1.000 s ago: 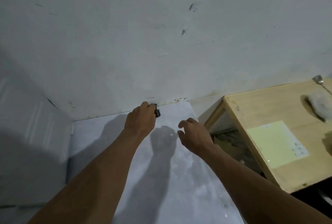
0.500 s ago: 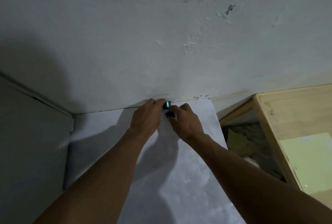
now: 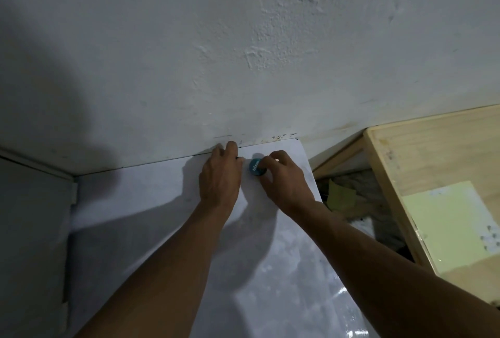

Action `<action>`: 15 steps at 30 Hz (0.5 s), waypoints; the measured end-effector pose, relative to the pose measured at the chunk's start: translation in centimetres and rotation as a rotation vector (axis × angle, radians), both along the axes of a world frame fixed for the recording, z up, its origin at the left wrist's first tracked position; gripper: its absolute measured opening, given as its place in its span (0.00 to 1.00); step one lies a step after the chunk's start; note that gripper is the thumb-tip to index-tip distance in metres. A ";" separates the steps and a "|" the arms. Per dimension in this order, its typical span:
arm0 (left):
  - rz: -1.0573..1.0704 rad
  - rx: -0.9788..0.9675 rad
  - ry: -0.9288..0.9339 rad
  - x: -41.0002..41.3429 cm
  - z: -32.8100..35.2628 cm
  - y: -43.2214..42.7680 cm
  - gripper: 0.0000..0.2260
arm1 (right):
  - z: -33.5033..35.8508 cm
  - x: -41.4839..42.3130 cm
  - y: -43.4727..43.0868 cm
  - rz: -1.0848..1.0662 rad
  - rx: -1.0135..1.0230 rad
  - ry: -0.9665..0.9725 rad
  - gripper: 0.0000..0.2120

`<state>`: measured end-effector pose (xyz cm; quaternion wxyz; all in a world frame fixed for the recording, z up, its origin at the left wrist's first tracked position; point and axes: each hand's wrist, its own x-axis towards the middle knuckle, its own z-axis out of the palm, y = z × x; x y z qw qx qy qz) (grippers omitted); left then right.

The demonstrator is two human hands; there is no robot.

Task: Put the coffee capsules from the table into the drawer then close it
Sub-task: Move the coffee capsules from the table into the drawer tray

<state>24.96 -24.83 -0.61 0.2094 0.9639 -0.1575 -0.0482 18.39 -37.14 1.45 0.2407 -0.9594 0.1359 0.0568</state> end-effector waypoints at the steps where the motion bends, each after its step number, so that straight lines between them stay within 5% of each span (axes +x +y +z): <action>1: -0.007 -0.033 0.002 -0.1 -0.1 0.1 0.07 | 0.0 0.0 0.1 0.022 -0.010 -0.001 0.13; 7: -0.026 -0.162 -0.011 -0.2 0.0 2.6 0.14 | -0.3 0.6 0.6 0.025 -0.027 -0.047 0.09; 12: -0.067 -0.161 0.047 -0.3 -0.8 4.4 0.08 | 0.3 1.3 1.5 0.026 0.026 0.020 0.19; 15: -0.016 -0.237 0.139 -0.4 -0.7 4.6 0.19 | 0.3 1.3 2.0 0.006 0.007 0.058 0.18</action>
